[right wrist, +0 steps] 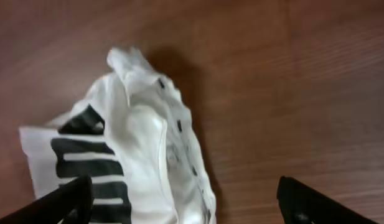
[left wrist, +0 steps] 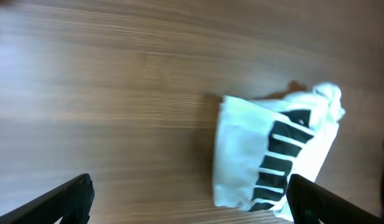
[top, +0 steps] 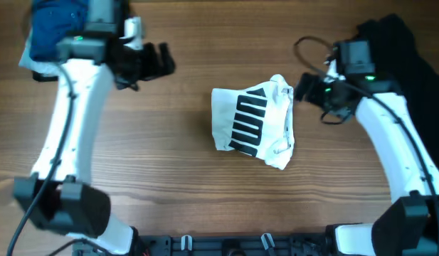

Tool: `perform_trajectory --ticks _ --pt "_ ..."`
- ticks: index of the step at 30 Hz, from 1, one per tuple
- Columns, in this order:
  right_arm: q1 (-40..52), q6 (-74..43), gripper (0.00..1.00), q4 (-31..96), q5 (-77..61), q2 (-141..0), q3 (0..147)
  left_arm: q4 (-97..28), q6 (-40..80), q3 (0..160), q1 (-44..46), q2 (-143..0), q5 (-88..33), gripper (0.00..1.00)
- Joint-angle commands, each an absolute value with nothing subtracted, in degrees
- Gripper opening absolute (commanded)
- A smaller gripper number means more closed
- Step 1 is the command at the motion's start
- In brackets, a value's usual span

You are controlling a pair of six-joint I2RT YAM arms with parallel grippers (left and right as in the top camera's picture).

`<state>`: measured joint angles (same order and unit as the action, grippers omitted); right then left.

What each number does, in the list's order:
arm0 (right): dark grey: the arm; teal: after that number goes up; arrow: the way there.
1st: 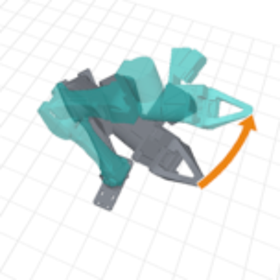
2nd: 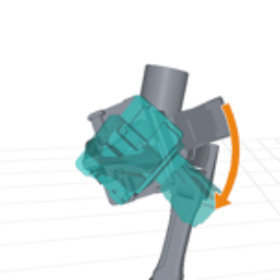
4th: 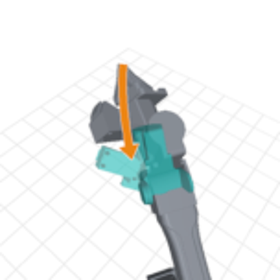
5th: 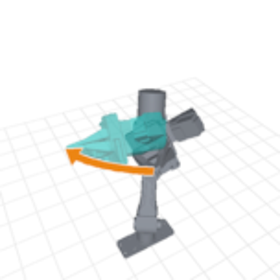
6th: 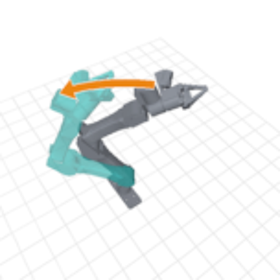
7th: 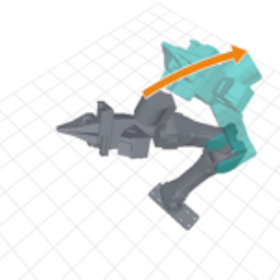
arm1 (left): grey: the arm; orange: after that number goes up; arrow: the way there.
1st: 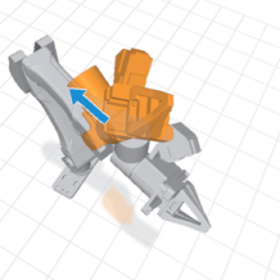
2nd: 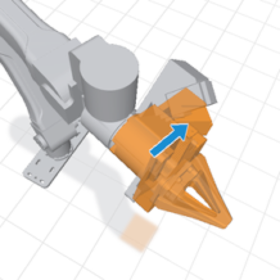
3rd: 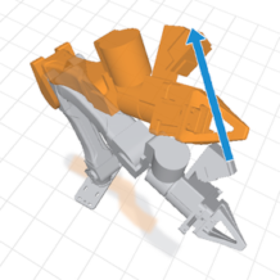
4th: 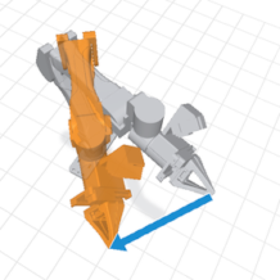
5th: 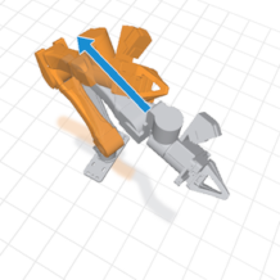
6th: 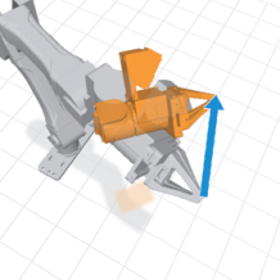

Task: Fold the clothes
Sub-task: 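Grasp the folded white T-shirt bundle with the left gripper and lift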

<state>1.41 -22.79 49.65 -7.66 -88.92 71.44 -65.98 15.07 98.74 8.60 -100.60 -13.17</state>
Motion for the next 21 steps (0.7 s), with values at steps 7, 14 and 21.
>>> perform_trajectory --ticks 7,14,21 --pt "-6.72 -17.54 0.93 47.62 -12.95 -88.71 71.9 -58.78 6.33 98.48 35.77 -120.92 -13.39 0.83" --pt "-6.72 -17.54 0.93 47.7 -12.14 -88.71 71.9 -59.57 -1.3 98.48 39.13 -127.55 -3.6 0.18" --pt "-6.72 -17.52 0.93 48.21 -10.76 -88.71 71.9 -65.58 -1.3 98.48 30.59 -133.32 11.55 0.15"
